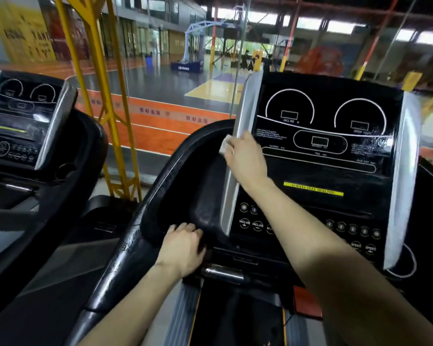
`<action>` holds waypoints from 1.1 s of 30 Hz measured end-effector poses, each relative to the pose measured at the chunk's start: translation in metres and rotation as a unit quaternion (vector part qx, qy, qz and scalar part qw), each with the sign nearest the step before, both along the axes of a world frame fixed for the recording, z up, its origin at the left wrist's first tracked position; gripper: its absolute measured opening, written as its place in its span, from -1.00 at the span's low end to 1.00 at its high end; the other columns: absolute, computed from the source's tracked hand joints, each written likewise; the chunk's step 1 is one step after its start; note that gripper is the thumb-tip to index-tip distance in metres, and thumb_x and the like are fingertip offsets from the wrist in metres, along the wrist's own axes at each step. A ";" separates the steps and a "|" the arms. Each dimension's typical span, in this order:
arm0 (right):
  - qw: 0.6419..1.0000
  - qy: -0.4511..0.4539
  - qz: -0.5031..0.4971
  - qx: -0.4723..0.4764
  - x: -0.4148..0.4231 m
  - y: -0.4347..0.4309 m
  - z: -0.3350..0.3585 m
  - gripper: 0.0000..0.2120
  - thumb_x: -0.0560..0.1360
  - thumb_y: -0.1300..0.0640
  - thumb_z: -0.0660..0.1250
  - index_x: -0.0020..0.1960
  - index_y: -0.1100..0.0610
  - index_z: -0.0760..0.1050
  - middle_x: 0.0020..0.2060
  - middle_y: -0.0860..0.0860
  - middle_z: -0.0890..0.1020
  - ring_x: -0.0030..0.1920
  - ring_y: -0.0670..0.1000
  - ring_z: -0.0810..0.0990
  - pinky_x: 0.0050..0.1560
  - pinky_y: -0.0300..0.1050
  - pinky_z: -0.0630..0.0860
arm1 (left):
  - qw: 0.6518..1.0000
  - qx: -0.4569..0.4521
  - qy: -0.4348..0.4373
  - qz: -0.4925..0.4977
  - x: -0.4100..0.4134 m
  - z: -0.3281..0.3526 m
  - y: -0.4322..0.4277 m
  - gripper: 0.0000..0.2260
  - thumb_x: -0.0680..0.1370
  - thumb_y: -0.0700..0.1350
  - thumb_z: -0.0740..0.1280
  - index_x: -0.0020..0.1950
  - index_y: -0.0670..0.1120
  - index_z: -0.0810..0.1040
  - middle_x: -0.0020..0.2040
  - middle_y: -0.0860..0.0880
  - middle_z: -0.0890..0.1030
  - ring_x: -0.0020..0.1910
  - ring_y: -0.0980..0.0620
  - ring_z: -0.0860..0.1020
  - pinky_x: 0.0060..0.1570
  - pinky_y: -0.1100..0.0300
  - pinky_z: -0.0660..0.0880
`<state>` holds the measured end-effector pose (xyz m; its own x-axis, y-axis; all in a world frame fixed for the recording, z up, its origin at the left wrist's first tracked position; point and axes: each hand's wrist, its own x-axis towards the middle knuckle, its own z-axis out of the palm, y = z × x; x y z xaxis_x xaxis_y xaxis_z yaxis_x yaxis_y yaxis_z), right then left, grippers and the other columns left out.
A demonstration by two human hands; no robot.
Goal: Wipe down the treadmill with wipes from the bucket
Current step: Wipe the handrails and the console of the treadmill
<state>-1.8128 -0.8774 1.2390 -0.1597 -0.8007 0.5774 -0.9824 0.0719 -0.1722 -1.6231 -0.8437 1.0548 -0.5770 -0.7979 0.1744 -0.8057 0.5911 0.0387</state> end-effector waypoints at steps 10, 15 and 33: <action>0.991 0.131 0.002 -0.019 -0.033 -0.039 0.054 -0.69 0.72 -0.03 0.20 0.16 0.11 0.65 -0.01 0.10 0.53 -0.07 0.24 0.63 -0.16 0.05 0.49 | 0.983 -0.159 0.090 0.027 0.004 0.066 -0.094 -0.42 0.55 0.05 0.39 0.57 -0.03 0.44 0.67 -0.17 0.29 0.67 -0.21 0.21 0.61 -0.18 0.20; 0.992 0.113 -0.023 -0.058 -0.054 -0.081 0.109 -0.69 0.72 0.04 0.18 0.17 0.13 0.66 0.08 0.14 0.57 -0.03 0.30 0.64 -0.08 0.10 0.56 | 0.982 -0.155 0.079 0.079 -0.021 0.088 -0.145 -0.25 0.64 0.17 0.28 0.76 0.04 0.06 0.76 -0.16 -0.08 0.74 -0.18 -0.09 0.66 -0.19 0.13; 0.990 0.029 0.038 -0.134 -0.084 -0.084 0.106 -0.74 0.72 0.01 0.20 0.09 0.05 0.65 -0.10 0.09 0.64 -0.23 0.24 0.63 -0.26 0.06 0.52 | 0.970 -0.199 0.095 0.098 -0.033 0.077 -0.182 -0.22 0.70 0.17 0.19 0.75 0.10 -0.24 0.75 -0.13 0.07 0.65 -0.15 0.28 0.52 -0.07 0.40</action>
<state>-1.8968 -0.9609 1.3452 -0.0661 -0.6257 0.7773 -0.9920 -0.0427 -0.1188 -1.6564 -1.0261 1.1322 -0.3484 -0.7366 0.5797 -0.9046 0.4262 -0.0021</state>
